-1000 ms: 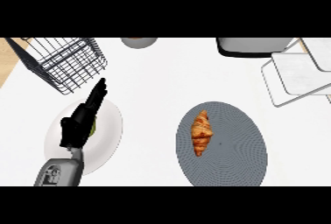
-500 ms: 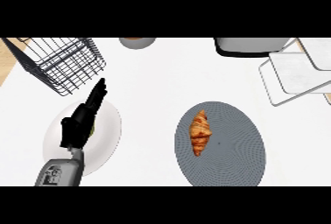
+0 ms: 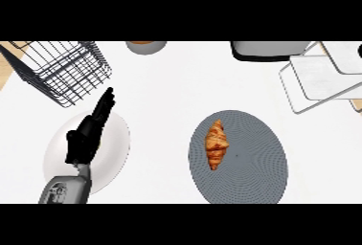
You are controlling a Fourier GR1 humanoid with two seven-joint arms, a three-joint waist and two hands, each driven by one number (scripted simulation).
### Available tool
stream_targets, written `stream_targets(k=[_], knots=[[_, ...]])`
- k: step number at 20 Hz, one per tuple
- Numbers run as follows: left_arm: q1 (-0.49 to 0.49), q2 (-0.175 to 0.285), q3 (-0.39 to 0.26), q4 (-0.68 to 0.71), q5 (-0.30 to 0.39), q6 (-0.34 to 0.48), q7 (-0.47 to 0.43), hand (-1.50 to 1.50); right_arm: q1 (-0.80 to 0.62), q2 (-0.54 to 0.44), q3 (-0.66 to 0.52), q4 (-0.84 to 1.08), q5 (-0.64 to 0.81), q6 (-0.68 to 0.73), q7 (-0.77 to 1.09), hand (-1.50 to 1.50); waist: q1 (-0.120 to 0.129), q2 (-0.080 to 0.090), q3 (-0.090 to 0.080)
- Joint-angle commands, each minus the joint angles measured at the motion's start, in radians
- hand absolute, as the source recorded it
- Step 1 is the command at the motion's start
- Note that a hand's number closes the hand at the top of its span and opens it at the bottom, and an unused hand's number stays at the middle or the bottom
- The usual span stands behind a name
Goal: Pick the eggplant from the placemat and place it in the tiered shelf
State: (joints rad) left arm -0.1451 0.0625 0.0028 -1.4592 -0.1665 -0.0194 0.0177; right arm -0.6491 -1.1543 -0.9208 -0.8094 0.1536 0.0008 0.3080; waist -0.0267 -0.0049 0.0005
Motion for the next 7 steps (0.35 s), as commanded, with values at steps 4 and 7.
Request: stream_targets(k=[4,7], knots=[[-0.005,-0.022,-0.010,0.031,-0.013,0.020,-0.032,0.00,0.278,-0.170,-0.180,0.173,-0.067,0.268,-0.156,-1.50,-0.013,0.002,0.002],[-0.019,0.021,0.013,-0.010,0.000,-0.007,0.018,0.00,0.371,-0.188,-0.279,0.274,-0.107,0.320,-0.253,-1.50,-0.004,0.002,0.002]])
